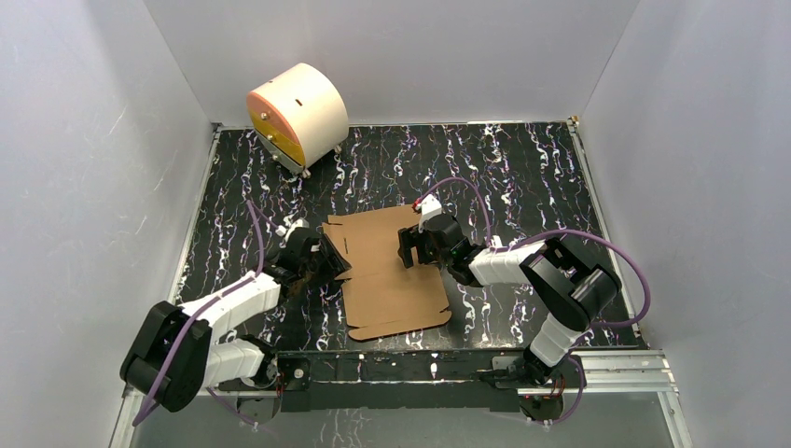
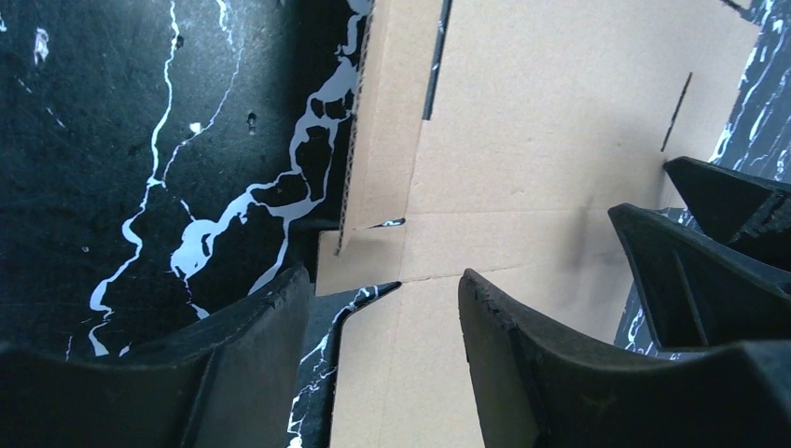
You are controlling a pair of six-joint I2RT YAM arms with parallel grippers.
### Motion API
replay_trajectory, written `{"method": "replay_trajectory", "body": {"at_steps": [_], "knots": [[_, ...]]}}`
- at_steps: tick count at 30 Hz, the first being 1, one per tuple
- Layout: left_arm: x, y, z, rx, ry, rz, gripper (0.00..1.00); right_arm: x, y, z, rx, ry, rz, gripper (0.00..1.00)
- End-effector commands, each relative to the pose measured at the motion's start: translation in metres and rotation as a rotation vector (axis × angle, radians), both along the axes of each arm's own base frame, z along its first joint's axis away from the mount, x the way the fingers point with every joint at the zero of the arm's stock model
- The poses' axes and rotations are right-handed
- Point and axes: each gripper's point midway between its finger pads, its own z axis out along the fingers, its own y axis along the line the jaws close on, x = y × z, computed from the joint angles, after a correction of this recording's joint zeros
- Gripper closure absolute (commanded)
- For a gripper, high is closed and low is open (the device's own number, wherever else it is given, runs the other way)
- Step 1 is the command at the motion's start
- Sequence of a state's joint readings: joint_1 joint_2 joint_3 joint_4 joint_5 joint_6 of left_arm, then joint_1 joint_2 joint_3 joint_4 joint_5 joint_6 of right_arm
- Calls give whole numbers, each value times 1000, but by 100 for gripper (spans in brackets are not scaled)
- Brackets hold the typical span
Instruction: Fold the paper box
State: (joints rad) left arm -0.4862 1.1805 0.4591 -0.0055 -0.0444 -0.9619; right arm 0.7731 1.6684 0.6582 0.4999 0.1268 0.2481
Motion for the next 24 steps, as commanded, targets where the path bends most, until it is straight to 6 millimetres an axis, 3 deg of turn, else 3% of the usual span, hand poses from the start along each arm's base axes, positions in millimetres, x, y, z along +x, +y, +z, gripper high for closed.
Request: {"method": "replay_trajectory", "body": {"at_steps": [1, 5, 12, 24], "knots": [[-4, 8, -7, 18, 32, 33, 43, -17, 1, -11, -9, 66, 43, 12], [-7, 10, -9, 36, 43, 26, 44, -16, 1, -11, -9, 63, 42, 12], [-1, -5, -4, -5, 32, -38, 49, -16, 3, -11, -6, 67, 51, 12], [11, -23, 44, -82, -109, -119, 67, -15, 4, -13, -12, 68, 52, 12]]}}
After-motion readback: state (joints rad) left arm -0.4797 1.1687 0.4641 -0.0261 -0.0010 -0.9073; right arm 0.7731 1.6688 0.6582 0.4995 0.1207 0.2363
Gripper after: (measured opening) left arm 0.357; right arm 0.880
